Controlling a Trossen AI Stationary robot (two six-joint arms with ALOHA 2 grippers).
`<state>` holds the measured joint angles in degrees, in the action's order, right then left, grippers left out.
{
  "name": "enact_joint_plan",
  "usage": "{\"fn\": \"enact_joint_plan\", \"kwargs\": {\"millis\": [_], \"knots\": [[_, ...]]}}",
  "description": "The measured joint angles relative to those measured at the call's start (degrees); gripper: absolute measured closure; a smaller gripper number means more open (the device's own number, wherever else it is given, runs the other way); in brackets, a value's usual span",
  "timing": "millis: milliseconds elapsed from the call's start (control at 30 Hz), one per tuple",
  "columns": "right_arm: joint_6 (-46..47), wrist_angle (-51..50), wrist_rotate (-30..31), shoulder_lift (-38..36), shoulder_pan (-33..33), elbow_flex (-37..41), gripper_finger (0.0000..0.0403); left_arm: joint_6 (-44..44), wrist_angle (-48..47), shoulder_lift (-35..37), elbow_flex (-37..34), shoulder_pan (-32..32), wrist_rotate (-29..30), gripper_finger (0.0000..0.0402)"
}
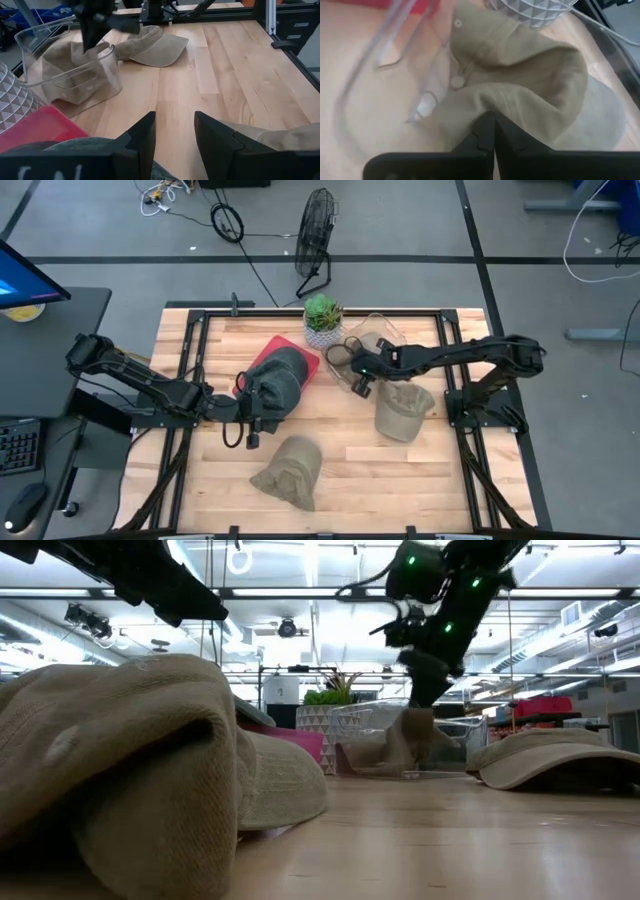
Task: Pick & Place hat
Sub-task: Put the top left brown cap into the transparent bin
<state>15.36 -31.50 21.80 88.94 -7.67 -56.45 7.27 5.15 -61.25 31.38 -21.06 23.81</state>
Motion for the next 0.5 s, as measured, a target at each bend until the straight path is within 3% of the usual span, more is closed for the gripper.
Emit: {"fn": "enact_joint_plan", "kwargs": {"millis": [267,500], "knots": [[-4.3,4.6,-0.7,6.3,-5.7,0.0,0.04,0.0,-0.1,0.0,0.0,0.0,0.0,0.0264],[-3.8,1.6,-4.3,4.3,-5.4,-1.5,0.0394,0.0,-0.4,0.0,0.0,0.0,0.0,0.0264]]}}
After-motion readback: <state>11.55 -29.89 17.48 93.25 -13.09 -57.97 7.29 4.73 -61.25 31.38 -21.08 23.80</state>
